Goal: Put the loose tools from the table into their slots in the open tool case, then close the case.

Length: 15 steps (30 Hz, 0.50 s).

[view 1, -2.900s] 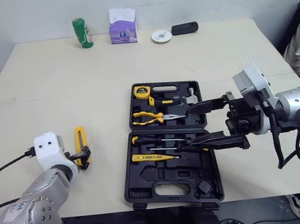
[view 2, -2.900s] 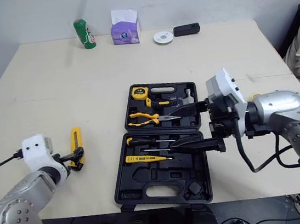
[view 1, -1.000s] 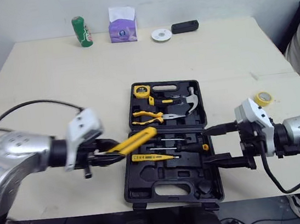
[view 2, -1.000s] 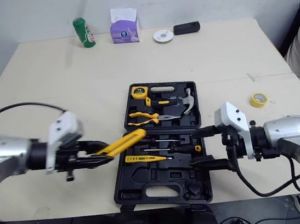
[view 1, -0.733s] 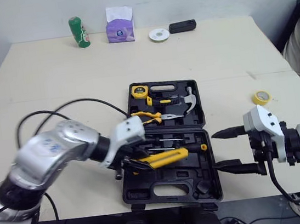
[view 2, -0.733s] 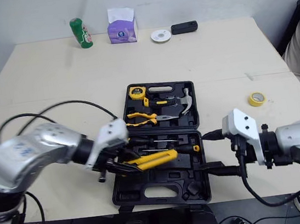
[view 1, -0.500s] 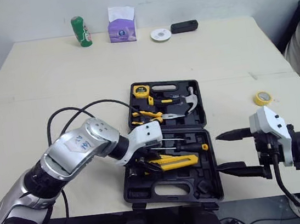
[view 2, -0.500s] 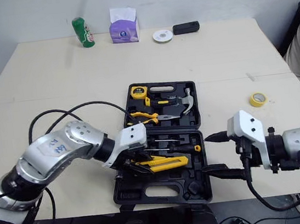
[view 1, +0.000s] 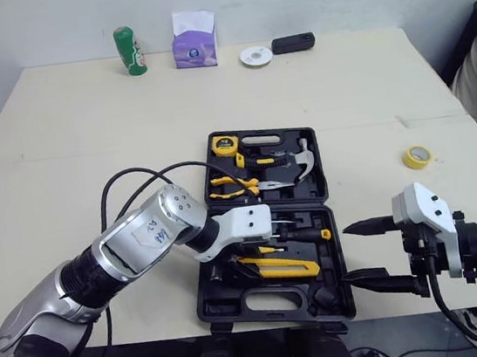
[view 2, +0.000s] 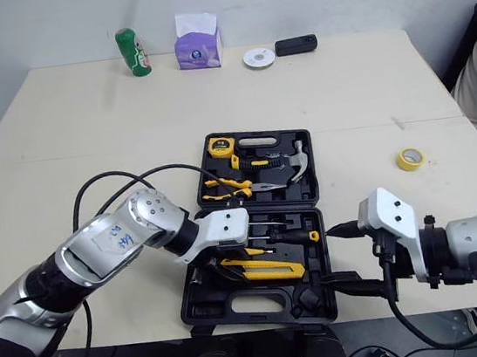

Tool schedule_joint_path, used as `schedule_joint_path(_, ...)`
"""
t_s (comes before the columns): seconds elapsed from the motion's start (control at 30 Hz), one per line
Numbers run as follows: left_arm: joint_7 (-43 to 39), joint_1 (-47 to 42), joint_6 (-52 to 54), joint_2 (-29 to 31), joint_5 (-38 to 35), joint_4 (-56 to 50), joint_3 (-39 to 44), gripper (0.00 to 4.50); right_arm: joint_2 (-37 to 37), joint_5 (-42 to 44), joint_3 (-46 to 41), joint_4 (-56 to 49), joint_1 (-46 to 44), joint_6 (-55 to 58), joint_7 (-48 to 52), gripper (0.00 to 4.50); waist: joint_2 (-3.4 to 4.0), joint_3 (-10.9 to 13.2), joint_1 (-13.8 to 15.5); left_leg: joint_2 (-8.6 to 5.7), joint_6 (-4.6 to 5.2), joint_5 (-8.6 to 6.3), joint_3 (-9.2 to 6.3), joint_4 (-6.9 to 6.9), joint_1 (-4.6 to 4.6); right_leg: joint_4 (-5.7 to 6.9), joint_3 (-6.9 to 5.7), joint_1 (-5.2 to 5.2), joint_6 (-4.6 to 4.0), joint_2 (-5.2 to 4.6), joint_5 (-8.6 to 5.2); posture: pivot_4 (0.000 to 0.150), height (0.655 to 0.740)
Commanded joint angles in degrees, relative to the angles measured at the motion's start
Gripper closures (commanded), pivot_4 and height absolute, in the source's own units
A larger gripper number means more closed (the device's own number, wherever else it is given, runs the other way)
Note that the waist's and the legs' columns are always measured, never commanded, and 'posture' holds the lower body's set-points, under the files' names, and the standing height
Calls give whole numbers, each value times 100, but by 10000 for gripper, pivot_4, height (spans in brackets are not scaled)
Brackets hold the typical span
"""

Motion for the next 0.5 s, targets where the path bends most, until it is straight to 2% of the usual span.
schedule_joint_path(0.03,-19,162,76,-49,101,-52,-59,32013,6,-28,-53,-128,35,-128,13,0,0,0,9,0,0,0,-1,0,0,0,0,1,0,0,0,1500,7278)
schedule_joint_path(0.33,-150,245,267,71,183,-312,-90,32013,184,531,-138,-123,-110,103,-118,0,0,0,48,1,2,0,-6,2,10,-2,-1,13,1,1,0,1500,7278)
schedule_joint_path(0.43,-146,225,-144,101,558,-98,-300,32013,133,513,109,-23,-501,103,-179,0,1,-1,47,3,2,0,-9,1,9,-4,-3,15,0,3,0,1500,7278)
schedule_joint_path(0.5,-225,127,-43,72,527,-151,-293,32013,41,582,100,83,-771,167,-160,0,2,-2,38,0,2,0,-6,3,15,-2,-1,19,1,0,0,1500,7278)
